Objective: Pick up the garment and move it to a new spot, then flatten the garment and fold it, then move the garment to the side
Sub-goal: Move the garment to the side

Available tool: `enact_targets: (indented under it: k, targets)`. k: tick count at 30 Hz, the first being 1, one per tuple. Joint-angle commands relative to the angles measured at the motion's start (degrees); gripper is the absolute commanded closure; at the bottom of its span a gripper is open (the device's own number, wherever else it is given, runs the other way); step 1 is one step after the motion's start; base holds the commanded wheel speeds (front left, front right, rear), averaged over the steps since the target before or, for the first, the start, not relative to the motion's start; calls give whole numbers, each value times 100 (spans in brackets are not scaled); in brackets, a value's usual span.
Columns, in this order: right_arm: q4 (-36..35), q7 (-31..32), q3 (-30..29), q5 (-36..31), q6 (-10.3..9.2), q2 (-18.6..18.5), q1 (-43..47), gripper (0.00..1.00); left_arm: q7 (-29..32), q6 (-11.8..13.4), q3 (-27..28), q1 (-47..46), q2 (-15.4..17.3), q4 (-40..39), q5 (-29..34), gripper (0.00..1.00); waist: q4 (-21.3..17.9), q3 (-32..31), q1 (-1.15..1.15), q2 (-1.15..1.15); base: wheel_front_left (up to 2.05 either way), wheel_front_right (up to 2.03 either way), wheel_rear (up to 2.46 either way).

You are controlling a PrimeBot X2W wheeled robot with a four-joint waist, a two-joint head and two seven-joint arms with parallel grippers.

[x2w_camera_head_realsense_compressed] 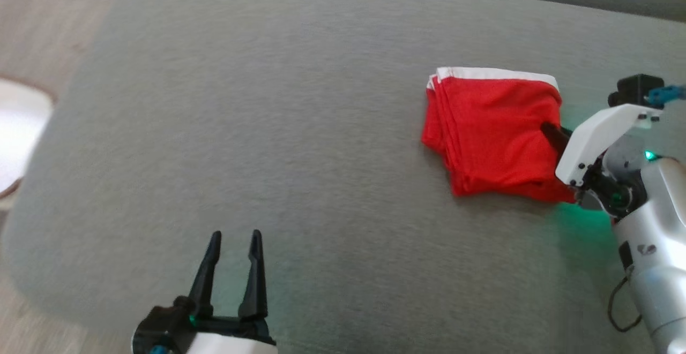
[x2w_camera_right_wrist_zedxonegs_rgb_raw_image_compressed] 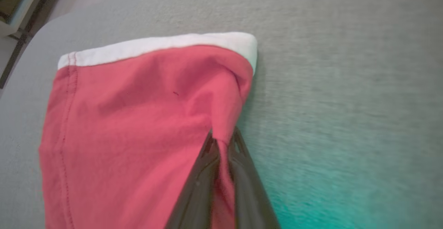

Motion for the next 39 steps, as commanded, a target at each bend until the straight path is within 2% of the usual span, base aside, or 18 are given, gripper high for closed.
enact_targets:
  k: [1,7,11,15,19,24,25,26,30,34,37,39]
  targets:
    - [-295,18,128,76,39,-150,-213,100,-47,5,223,-112,-15,-178,21,0,-589,-9,0,0,0,0,0]
    - [-718,118,168,264,39,-696,-379,100,-47,-81,325,-301,-15,-122,140,0,-1598,73,0,0,0,0,0]
    - [-902,154,58,282,39,-1102,-528,100,-47,-157,294,-533,-15,-37,242,0,-1919,205,0,0,0,0,0]
    - [-897,203,-30,148,39,-1338,-710,100,-47,-204,293,-641,-15,79,295,0,-2000,298,0,0,0,0,0]
    - [-781,331,-160,-150,39,-1535,-918,100,-47,-225,268,-635,-15,142,316,0,-1898,344,0,0,0,0,0]
    - [-558,675,13,-1044,39,-2028,-998,100,-47,-214,291,-606,-15,155,330,0,-1698,362,0,0,0,0,0]
    - [-532,691,65,-1279,39,-2145,-993,78,-47,-205,302,-599,-15,146,323,0,-1662,357,0,0,0,0,0]
    - [-517,703,102,-1450,39,-2208,-982,0,-47,-197,314,-589,-15,136,316,0,-1635,346,0,0,0,0,0]
    - [-555,682,195,-1722,39,-2265,-915,0,-47,-181,341,-527,-15,117,290,0,-1583,275,0,0,0,0,0]
    - [-898,319,338,-1938,39,-2256,-776,0,-47,-147,420,-418,-15,119,205,0,-1581,91,0,0,0,0,0]
    - [-1394,-283,287,-2003,39,-2163,-611,0,-47,-95,558,-328,-15,87,112,0,-1600,-110,0,0,0,0,0]
    - [-1777,-865,28,-1935,39,-1835,-428,0,-47,-78,674,-235,-15,65,159,0,-1651,-260,0,0,0,0,0]
